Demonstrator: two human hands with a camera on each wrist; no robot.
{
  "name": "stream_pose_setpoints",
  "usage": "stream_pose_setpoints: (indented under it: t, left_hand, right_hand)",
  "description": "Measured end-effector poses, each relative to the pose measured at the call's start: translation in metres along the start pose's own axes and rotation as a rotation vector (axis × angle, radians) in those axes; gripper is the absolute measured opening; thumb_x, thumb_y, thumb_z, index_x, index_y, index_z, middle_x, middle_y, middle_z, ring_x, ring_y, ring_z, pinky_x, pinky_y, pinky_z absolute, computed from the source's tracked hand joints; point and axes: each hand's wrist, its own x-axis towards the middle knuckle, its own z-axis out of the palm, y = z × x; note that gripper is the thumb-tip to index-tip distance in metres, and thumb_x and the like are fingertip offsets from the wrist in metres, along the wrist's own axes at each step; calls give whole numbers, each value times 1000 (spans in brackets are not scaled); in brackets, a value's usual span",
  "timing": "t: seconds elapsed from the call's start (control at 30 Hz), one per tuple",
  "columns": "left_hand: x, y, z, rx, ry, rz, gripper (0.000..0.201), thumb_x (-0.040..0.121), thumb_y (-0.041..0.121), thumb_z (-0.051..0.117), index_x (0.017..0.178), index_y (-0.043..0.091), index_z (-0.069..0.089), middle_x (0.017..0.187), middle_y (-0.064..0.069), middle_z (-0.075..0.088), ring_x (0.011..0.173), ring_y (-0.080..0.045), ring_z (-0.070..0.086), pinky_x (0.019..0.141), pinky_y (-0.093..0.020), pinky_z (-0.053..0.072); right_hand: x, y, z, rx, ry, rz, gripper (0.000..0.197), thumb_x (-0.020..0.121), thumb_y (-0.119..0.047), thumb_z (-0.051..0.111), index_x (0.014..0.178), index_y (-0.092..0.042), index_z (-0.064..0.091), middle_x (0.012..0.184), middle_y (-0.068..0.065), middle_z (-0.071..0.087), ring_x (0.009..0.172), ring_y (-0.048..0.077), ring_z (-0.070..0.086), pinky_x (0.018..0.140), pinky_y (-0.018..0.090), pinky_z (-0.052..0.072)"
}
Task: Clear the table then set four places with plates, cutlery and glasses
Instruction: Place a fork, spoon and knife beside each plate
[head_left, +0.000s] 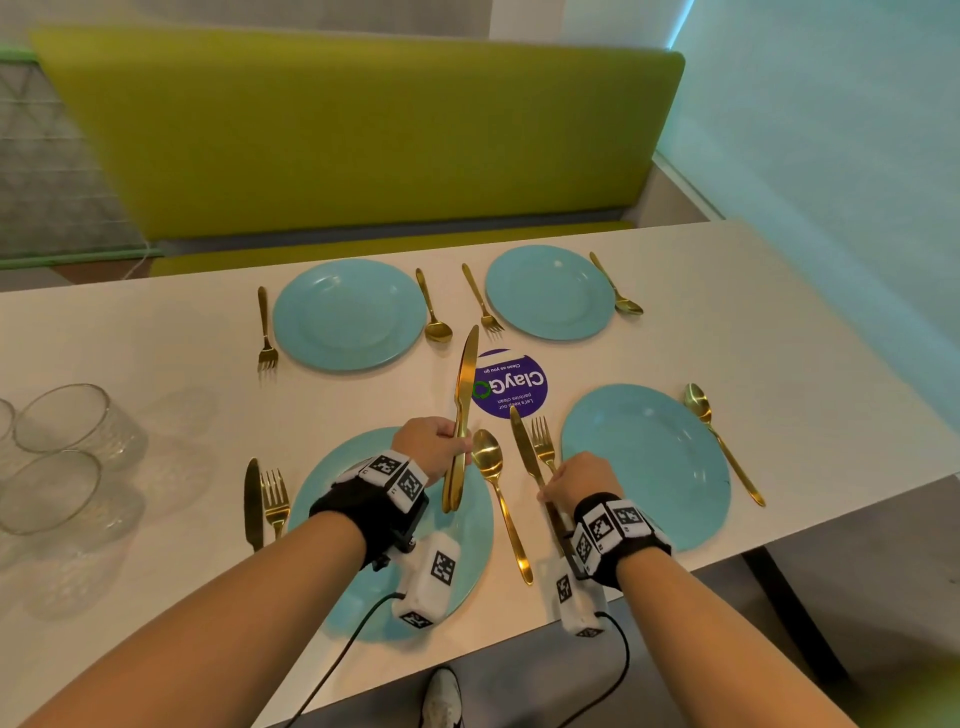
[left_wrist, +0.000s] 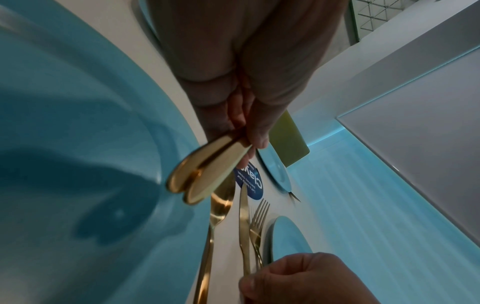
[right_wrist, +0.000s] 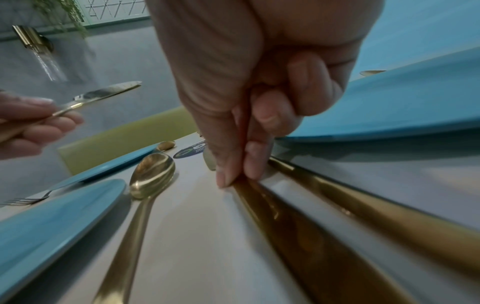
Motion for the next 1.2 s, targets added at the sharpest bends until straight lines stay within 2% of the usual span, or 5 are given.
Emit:
stream_pose_setpoints:
  t: [0.53, 0.7, 0.9, 1.1, 1.2]
  left_hand:
    - [2, 11, 8, -2, 21, -13, 17, 85, 19, 65, 69, 24, 61, 99, -14, 71, 99, -31, 67, 95, -47, 51]
    - [5, 11, -4, -32, -4, -24, 15, 82, 11, 68, 69, 15, 63, 66, -4, 69, 80, -27, 69, 91, -46, 54]
    - [2, 21, -38, -45, -86, 44, 10, 84, 1, 63, 77, 8, 61, 65, -5, 63, 40, -2, 60, 48, -14, 52]
    - [3, 25, -87, -40, -184, 86, 9, 88, 7, 61, 80, 11, 57, 76, -7, 68, 58, -10, 62, 52, -18, 47]
    - [7, 26, -110, -87, -224, 116, 15, 93, 9, 53, 78, 9, 56, 75, -7, 66, 46, -3, 60, 45, -15, 45]
  right_hand:
    - [-8, -9, -18, 70, 40, -136, 31, 81, -36, 69, 96, -10, 69, 94, 5, 69, 87, 19, 65, 81, 28, 53]
    - [-32, -45, -40, 58, 102, -459, 25, 87, -26, 63, 111, -19, 66, 108, 2, 67, 102, 18, 61, 91, 30, 51]
    - [-58, -93, -47, -113, 205, -769, 34, 93, -17, 51, 125, -28, 58, 125, -3, 56, 115, 17, 53, 95, 31, 45]
    - [-71, -132, -48, -269, 240, -879, 30, 96, -29, 46, 118, -21, 65, 119, 0, 58, 109, 18, 56, 87, 32, 48]
    - [-72, -152, -48, -275, 286, -894, 30, 96, -27, 46, 116, -20, 67, 117, 1, 60, 110, 18, 55, 85, 32, 47]
